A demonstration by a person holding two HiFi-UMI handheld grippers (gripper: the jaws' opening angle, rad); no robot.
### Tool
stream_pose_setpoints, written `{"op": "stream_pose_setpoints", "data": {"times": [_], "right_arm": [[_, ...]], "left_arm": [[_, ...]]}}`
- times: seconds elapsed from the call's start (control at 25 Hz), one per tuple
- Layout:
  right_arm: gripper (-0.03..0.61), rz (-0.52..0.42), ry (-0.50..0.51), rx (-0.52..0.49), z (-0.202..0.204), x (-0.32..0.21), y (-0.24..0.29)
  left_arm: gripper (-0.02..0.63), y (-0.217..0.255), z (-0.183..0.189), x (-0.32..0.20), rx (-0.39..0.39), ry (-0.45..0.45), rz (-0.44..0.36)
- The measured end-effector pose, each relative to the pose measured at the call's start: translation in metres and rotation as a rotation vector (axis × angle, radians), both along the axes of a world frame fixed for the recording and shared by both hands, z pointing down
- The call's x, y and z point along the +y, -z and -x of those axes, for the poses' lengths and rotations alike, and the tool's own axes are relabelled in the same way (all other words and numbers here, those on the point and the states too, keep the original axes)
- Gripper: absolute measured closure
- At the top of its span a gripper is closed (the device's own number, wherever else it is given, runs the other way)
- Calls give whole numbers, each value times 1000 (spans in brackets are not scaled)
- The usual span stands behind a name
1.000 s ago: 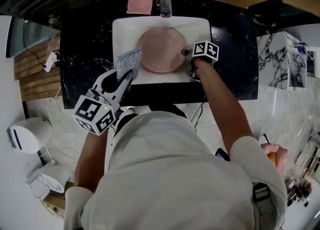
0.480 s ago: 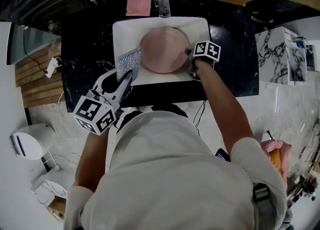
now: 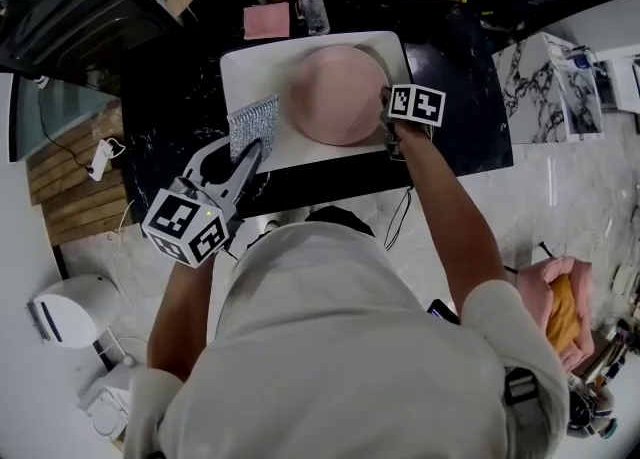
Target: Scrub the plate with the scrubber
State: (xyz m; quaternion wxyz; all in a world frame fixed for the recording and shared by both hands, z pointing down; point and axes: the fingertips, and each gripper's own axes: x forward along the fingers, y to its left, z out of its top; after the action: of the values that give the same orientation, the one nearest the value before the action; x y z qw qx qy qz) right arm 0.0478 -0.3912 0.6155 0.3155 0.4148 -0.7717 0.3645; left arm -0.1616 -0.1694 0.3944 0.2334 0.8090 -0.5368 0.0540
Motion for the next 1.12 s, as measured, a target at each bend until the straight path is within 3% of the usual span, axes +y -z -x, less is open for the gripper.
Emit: {"op": "stream_pose_setpoints", "data": {"times": [0.2,0.6,1.12], "right_arm": [[551,-88,-26,9,-18,5,27],[552,-202,-117,-81,-44,28,92],[554,-307,-178,-232,-58,83,175]], "left_arm": [[546,4,-3,4,5,-45,-14],[548,15,-21,9,15,-137,-42],[548,38,-101,-24,19,-313,-107]]}}
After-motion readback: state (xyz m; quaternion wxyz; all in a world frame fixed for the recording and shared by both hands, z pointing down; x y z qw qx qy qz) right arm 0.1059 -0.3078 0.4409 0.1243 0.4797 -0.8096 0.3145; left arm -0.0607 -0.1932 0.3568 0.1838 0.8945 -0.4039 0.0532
